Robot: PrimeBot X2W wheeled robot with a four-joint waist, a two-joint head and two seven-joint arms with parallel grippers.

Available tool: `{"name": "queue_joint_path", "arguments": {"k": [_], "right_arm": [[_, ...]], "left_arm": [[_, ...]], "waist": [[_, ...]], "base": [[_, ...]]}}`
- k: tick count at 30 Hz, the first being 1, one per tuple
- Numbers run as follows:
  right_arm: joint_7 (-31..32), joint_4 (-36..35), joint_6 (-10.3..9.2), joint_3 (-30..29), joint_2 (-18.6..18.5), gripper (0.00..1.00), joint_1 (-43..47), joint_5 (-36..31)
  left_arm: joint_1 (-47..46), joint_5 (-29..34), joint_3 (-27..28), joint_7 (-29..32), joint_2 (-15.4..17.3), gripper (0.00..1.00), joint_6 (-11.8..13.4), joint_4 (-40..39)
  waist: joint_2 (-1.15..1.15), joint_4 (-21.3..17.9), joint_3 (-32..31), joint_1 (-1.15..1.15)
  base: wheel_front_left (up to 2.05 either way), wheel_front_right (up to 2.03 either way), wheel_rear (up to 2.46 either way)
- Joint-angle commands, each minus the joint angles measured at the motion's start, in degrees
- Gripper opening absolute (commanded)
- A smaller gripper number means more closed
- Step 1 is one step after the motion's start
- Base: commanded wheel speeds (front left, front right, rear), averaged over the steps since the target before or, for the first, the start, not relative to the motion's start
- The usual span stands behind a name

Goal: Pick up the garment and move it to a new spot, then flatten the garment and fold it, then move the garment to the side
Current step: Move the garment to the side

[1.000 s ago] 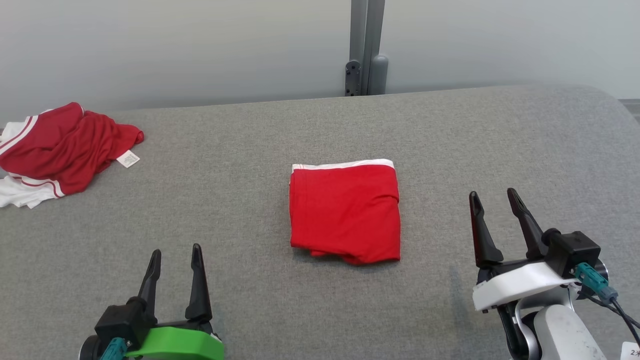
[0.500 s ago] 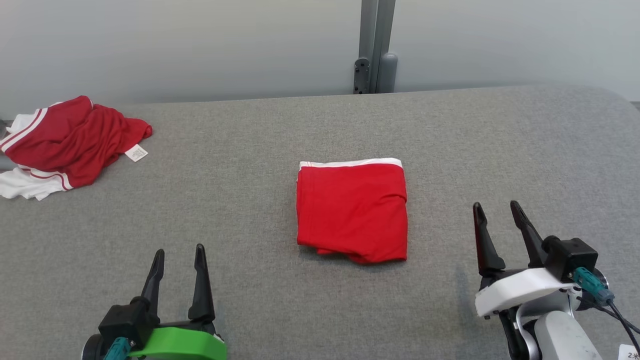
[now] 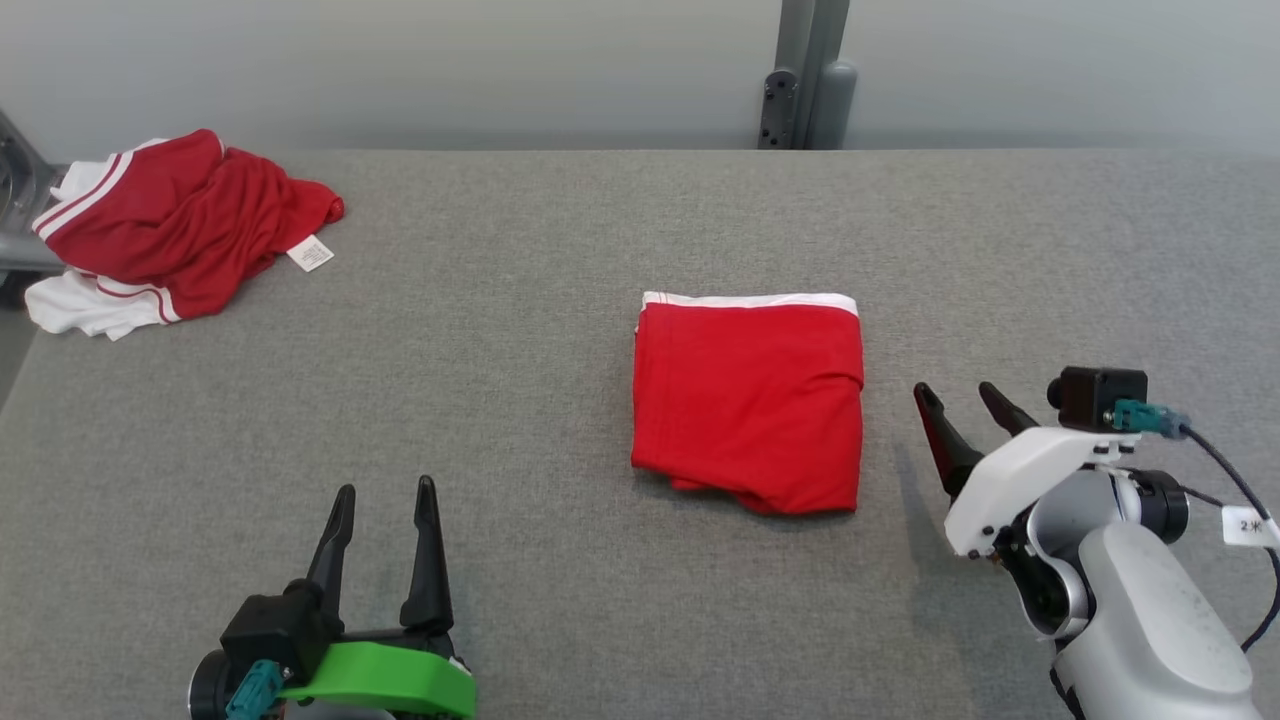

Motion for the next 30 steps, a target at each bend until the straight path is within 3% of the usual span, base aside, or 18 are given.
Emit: {"name": "queue_joint_path", "arguments": {"k": [1,16,17,18,20,21,30], "right_arm": [[1.0,1.0,0.00,0.5,-0.8,1.00,-1.4,1.0],[7.5,14.7,0.00,7.1,-3.2,1.00,-10.2,8.8],[7.7,15.2,0.00,7.6,-3.3,0.71,-10.3,9.1],[7.6,15.5,0.00,8.1,-3.4,0.33,-10.6,9.4],[6.8,15.8,0.00,9.0,-3.8,0.07,-11.1,9.3],[6.3,15.8,0.00,9.6,-4.0,0.00,-11.5,9.3],[2.2,14.1,-0.02,13.7,-7.1,0.00,-14.6,9.7]], "left_arm": [[-1.3,-0.5,-0.4,0.0,0.1,1.00,0.1,0.1],[-2.8,-1.8,-2.4,0.1,0.1,1.00,1.1,0.1],[-2.8,-1.8,-2.3,0.0,0.1,1.00,1.1,0.1],[-2.8,-1.8,-2.2,0.0,0.1,1.00,1.2,0.0],[-2.8,-1.7,-2.2,0.0,0.1,1.00,1.3,0.0],[-2.9,-1.6,-2.2,0.0,0.1,1.00,1.3,-0.2],[-3.6,-0.3,-2.0,0.0,0.1,1.00,0.6,-1.2]], "waist": [[0.00,1.9,1.8,0.00],[0.00,7.5,5.6,0.00],[0.00,7.5,5.7,0.00],[0.00,7.5,5.8,0.00],[0.00,7.2,6.0,0.00],[0.00,6.9,6.1,0.00],[0.00,1.5,7.7,0.00]], "base": [[0.00,0.00,0.00],[0.00,0.00,0.00],[0.00,0.00,0.00],[0.00,0.00,0.00],[0.00,0.00,0.00],[0.00,0.00,0.00],[0.00,0.00,0.00]]}}
